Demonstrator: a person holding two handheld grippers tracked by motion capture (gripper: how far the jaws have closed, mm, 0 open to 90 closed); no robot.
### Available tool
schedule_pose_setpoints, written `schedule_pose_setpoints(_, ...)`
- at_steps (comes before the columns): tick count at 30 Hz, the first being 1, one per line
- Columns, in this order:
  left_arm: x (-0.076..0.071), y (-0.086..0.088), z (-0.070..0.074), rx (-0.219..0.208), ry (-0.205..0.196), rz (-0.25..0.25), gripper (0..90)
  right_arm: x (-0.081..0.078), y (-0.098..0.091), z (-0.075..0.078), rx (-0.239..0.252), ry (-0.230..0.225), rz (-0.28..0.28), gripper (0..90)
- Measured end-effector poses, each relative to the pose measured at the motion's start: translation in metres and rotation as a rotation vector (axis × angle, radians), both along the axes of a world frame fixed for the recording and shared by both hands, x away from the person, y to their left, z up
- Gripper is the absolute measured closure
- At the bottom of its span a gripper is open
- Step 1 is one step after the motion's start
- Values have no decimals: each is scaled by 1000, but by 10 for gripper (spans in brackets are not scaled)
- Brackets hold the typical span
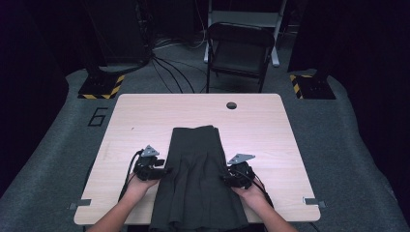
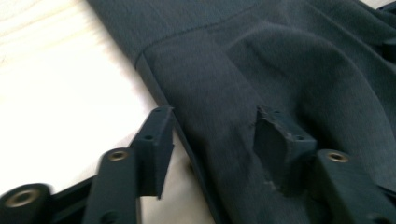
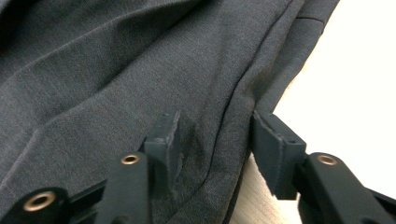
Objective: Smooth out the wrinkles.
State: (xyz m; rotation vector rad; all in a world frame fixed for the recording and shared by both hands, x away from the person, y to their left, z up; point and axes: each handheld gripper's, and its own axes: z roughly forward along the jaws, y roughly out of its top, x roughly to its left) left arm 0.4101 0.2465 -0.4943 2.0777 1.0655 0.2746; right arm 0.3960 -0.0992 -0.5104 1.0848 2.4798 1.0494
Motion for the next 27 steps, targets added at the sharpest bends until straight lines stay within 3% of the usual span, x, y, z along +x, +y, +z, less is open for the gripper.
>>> schedule_pose_setpoints(9,29,-5,18,-48,-27,5,450,-2,-2,1,-2,2,-8,466)
schedule_pose_setpoints(11,34,-7,21,-52,-49,11,459,-3,-2,1,-3,2,-12,460)
schedule_pose_setpoints(15,45,-7,26,-53,-54,22,460,-3,-3,2,-2,-3,-8,456)
schedule_pose_setpoints(19,54,-6,27,-49,-56,40,460,-3,-4,2,-3,-4,-14,451)
schedule_pose_setpoints(20,56,-5,27,-32,-61,35,460,-3,-3,2,1,-1,-18,451)
schedule_pose_setpoints(27,67,-5,21,-44,-54,64,461,-2,-4,1,-7,-9,-6,456)
